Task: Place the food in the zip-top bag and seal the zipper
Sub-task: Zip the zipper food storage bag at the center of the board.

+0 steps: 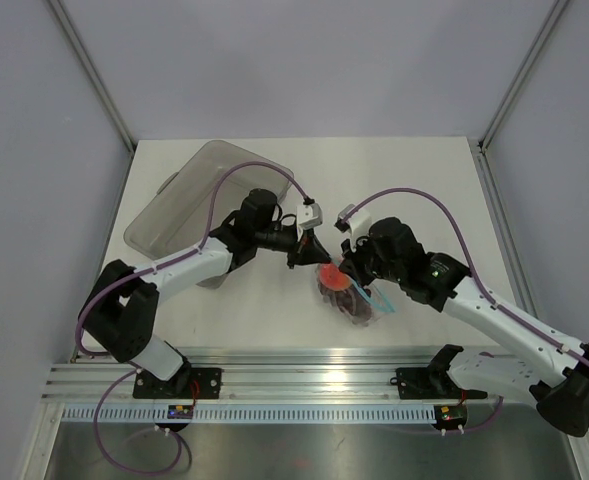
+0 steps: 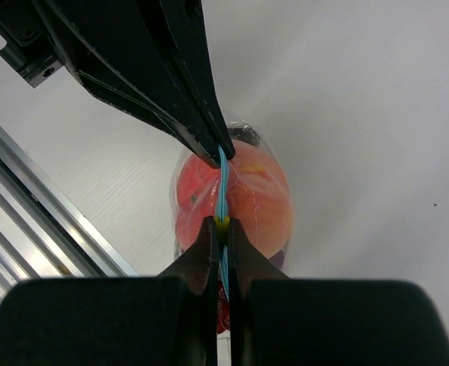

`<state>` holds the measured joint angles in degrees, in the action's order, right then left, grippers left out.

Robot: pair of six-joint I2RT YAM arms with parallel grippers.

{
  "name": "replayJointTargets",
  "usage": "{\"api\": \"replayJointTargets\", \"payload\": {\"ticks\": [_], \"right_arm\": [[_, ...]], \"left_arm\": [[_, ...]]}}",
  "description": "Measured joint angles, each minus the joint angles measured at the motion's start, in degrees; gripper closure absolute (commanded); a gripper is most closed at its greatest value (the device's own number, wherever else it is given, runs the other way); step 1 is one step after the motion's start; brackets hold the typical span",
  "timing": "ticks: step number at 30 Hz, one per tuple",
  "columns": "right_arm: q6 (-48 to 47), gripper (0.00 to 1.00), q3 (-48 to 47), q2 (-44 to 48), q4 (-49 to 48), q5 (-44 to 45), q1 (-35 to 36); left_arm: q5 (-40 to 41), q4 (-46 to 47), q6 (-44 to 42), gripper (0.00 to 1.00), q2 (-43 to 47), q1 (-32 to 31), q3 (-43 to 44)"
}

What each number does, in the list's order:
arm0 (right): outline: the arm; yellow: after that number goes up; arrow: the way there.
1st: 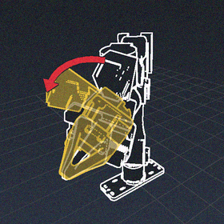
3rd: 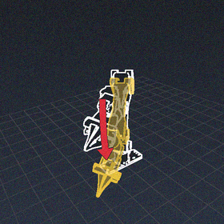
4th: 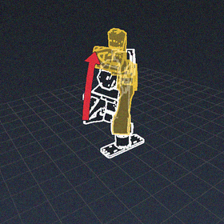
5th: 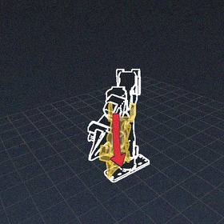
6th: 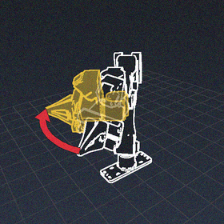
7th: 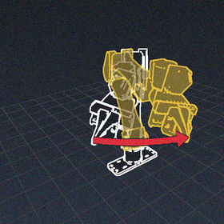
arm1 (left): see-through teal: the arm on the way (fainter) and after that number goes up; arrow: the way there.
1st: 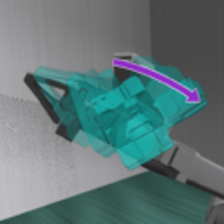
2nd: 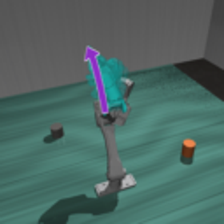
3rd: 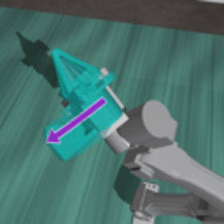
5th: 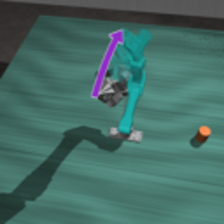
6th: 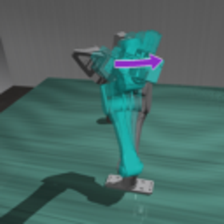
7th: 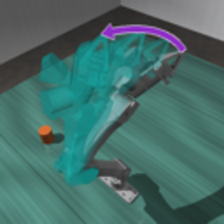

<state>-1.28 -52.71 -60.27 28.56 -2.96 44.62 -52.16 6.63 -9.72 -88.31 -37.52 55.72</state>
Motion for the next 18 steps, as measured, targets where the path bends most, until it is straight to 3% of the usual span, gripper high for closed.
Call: {"api": "replayJointTargets", "payload": {"ticks": [18], "right_arm": [[0.48, 1.0, 2.19, 4.87, 1.36, 2.05, 0.0]], "left_arm": [[3.85, -1.55, 0.74, 1.0, 0.09, 7.13, 0.07]]}}
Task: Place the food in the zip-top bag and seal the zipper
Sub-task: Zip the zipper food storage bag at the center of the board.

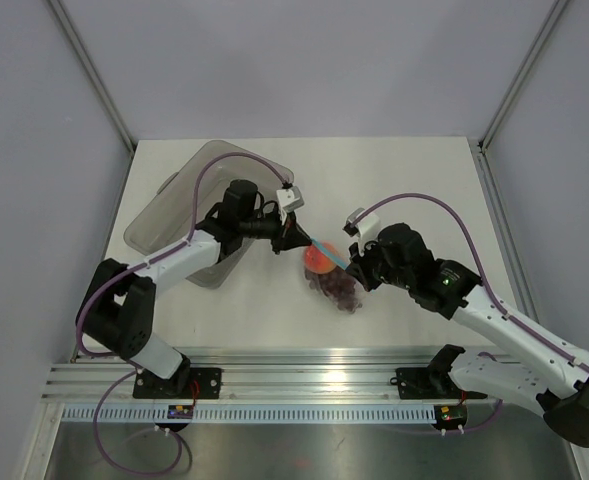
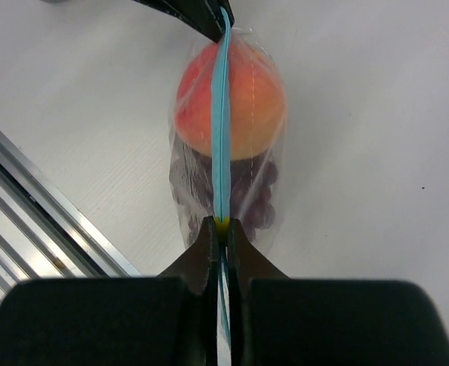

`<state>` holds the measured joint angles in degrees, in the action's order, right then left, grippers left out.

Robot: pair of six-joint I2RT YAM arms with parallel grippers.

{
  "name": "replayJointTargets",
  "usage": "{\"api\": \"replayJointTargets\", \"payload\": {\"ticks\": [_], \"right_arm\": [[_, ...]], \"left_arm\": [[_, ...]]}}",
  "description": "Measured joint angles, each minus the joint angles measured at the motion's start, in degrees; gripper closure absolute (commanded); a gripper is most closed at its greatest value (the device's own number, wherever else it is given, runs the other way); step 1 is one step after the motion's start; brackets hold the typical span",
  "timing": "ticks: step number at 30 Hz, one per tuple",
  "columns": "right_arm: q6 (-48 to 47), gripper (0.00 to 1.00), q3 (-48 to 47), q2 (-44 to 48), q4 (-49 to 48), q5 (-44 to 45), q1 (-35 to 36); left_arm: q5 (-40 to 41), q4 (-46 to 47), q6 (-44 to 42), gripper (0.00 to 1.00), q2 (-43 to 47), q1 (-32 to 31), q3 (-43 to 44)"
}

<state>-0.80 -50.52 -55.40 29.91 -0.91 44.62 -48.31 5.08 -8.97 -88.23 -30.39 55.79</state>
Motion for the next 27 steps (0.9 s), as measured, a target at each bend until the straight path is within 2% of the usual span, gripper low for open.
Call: {"api": "replayJointTargets", "payload": {"ticks": [11, 27], "right_arm": [[0.2, 1.0, 0.15, 0.13, -0.61, 0.02, 0.0], [2.58, 1.0, 1.64, 1.92, -2.47, 5.38, 0.0]], "left_arm": [[2.27, -4.28, -0.07, 1.0, 1.46, 7.54, 0.44], [0.42, -8.2, 0.09, 1.0, 2.16, 8.63, 2.78]]}}
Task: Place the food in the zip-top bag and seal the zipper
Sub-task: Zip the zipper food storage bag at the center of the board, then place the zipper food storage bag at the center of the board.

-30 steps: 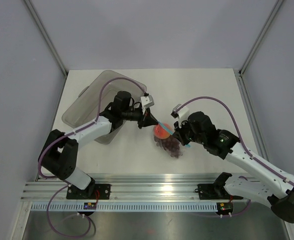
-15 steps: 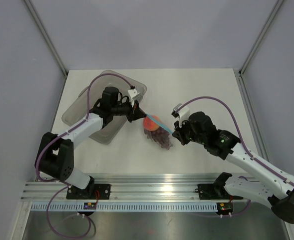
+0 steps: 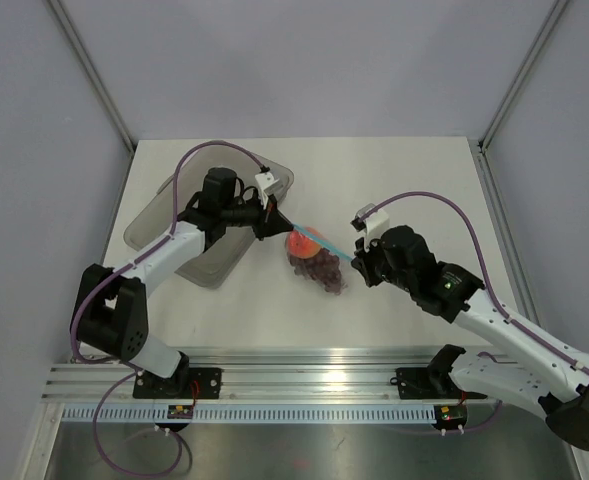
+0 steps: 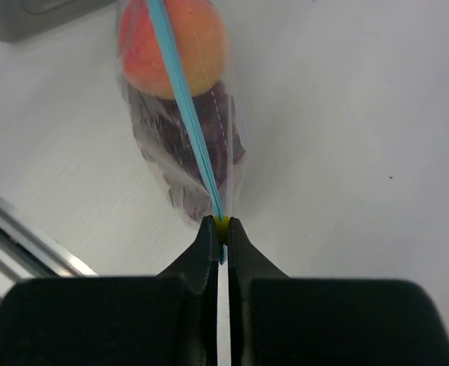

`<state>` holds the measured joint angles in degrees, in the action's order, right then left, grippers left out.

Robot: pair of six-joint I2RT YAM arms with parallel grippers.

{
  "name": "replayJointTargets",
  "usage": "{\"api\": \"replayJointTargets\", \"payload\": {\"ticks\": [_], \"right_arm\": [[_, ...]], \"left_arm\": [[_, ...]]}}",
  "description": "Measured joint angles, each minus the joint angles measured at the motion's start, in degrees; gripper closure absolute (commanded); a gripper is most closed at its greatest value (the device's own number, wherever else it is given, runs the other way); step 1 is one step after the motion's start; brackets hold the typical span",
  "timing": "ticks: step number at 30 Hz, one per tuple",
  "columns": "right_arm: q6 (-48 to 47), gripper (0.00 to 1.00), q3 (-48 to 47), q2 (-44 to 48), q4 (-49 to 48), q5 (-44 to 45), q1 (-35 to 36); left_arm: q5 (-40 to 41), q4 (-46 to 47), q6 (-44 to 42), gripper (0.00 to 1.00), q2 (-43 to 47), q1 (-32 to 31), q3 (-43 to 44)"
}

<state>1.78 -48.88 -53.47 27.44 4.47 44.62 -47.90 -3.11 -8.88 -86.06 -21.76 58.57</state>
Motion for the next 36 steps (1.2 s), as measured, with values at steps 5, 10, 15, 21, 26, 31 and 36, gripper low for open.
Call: {"api": "replayJointTargets", "payload": {"ticks": [5, 10, 15, 21, 26, 31, 36], "right_arm": [[1.79, 1.0, 0.0, -2.25, -0.39, 12.22, 0.04], [1.51, 1.0, 0.28, -2.93, -3.82, 26.47, -0.57], [-1.57, 0.87, 0.33, -1.27, -7.63, 35.89, -1.97], [-2.34, 0.41, -1.33, 0.57, -4.42, 30.67, -2.25], [1.4, 0.13, -2.73, -4.26, 0.37, 27.3, -2.25], [4.66, 0.0, -2.69, -0.11, 1.2, 30.86, -2.25], [7.15, 0.01, -2.89, 4.63, -0.98, 34.07, -2.25]], "left_arm": [[0.7, -1.25, 0.2, 1.0, -5.46, -2.32, 8.63], [-0.04, 0.0, 2.05, 1.0, -15.08, -4.7, 21.73], [-0.83, 3.06, 4.63, 0.14, -21.88, -6.34, 30.64], [0.59, 5.86, 7.52, 0.01, -22.93, -6.14, 33.59], [5.49, 3.43, 7.41, 0.01, -19.5, -5.92, 33.24], [14.4, -0.52, 6.93, 0.01, -7.23, -5.88, 30.05], [23.5, 0.96, 7.85, 0.01, 10.38, -5.88, 18.38]]}}
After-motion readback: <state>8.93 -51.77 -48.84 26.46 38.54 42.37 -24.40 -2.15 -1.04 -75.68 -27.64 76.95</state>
